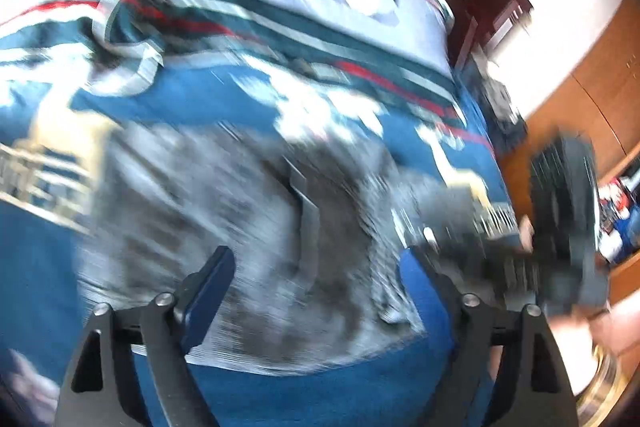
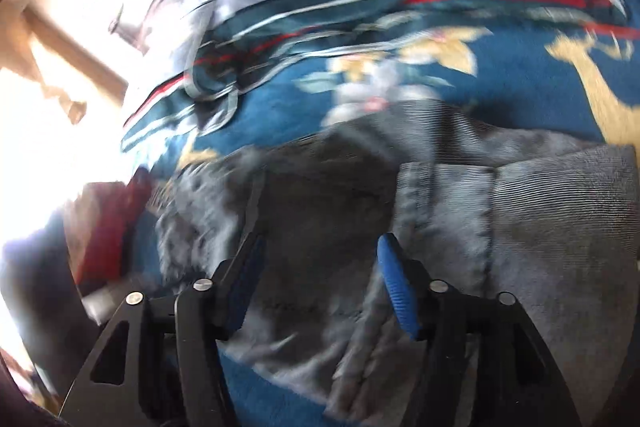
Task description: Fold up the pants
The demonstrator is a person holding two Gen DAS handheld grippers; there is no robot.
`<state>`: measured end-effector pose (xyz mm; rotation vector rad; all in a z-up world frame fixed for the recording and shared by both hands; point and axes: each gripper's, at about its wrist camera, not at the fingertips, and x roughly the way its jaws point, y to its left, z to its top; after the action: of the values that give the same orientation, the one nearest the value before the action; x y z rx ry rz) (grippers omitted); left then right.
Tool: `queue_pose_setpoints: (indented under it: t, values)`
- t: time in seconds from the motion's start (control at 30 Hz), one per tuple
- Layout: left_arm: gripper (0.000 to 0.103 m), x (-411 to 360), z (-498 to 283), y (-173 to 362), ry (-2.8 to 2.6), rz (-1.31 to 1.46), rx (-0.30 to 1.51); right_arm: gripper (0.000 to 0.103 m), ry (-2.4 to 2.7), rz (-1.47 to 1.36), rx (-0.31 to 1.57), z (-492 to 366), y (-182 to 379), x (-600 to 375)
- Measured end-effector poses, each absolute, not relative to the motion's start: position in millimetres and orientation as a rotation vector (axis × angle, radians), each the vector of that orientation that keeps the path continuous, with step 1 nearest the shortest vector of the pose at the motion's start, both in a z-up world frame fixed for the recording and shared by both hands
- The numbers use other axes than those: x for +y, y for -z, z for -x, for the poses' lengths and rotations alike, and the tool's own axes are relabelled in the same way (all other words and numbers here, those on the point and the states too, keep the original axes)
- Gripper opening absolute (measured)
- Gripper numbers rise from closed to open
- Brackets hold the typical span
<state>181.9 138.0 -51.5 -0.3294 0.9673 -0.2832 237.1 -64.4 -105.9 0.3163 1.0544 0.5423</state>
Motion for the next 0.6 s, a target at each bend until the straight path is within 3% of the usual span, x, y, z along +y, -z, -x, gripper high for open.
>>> queue_pose_setpoints:
  t: [0.27,0.6]
  values:
    - [0.09,237.6,-207.7,54.0,0.082,0.333,0.997,0.062,-0.712,-0.08,0.973,-185.7,82.2,15.7]
    - [0.09,268.4,-230.0,99.6,0.088,0.429,1.096,0.066,-0.839,0.156,1.008,-160.0,106.3,96.7]
